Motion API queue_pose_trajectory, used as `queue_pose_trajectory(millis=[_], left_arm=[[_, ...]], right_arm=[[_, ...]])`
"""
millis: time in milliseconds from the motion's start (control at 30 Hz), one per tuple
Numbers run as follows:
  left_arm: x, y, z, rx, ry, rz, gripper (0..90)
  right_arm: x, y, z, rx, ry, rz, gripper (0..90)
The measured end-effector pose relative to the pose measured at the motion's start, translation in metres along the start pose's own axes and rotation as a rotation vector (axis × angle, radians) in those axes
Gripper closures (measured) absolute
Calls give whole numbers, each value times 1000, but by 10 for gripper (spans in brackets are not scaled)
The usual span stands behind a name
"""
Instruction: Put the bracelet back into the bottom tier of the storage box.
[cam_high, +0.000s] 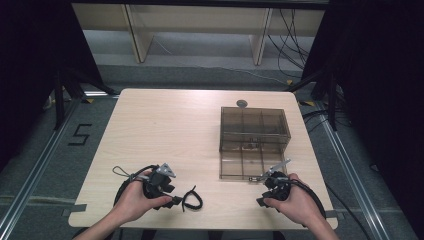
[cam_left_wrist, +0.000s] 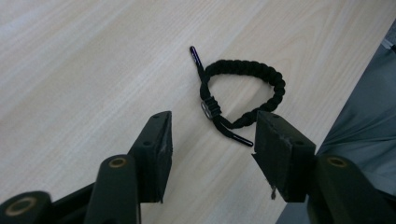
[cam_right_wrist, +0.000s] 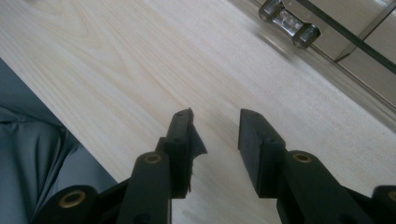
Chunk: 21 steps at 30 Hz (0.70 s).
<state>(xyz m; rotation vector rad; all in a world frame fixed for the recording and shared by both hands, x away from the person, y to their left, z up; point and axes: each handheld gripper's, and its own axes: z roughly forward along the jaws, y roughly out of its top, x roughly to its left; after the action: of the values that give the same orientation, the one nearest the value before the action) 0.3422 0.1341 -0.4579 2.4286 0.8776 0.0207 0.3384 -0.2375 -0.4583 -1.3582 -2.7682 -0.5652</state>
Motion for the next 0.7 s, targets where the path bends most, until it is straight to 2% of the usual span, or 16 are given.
queue_pose_trajectory(millis=[67, 167, 200, 300, 333, 400, 433, 500, 633, 700], left_arm=[[1, 5, 1, 13, 4, 3, 488], [0, 9, 5, 28, 0, -19, 524], [1, 10, 7, 35, -4, -25, 536], [0, 14, 14, 49, -5, -55, 555], [1, 16, 16, 58, -7, -45, 565], [0, 19, 20, 74, -14, -46, 578], [-2, 20, 22, 81, -17, -60, 586], [-1, 22, 25, 100, -15, -53, 590], [0, 24, 30, 113, -15, -66, 610], [0, 25, 31, 123, -18, -61, 619]], right_arm=[[-2, 0, 0, 1, -7, -1, 652], [-4, -1, 0, -5, -12, -10, 647], [-2, -1, 0, -5, -8, 8, 645], [-2, -1, 0, -15, -11, -5, 645], [-2, -1, 0, -13, -12, -4, 644], [-2, -1, -1, -13, -13, -2, 644], [-3, -1, -1, -13, -11, 4, 642], [-3, -1, -1, -13, -14, 4, 641], [-3, -2, -1, -9, -12, 23, 636], [-4, -2, -1, -10, -11, 14, 632]])
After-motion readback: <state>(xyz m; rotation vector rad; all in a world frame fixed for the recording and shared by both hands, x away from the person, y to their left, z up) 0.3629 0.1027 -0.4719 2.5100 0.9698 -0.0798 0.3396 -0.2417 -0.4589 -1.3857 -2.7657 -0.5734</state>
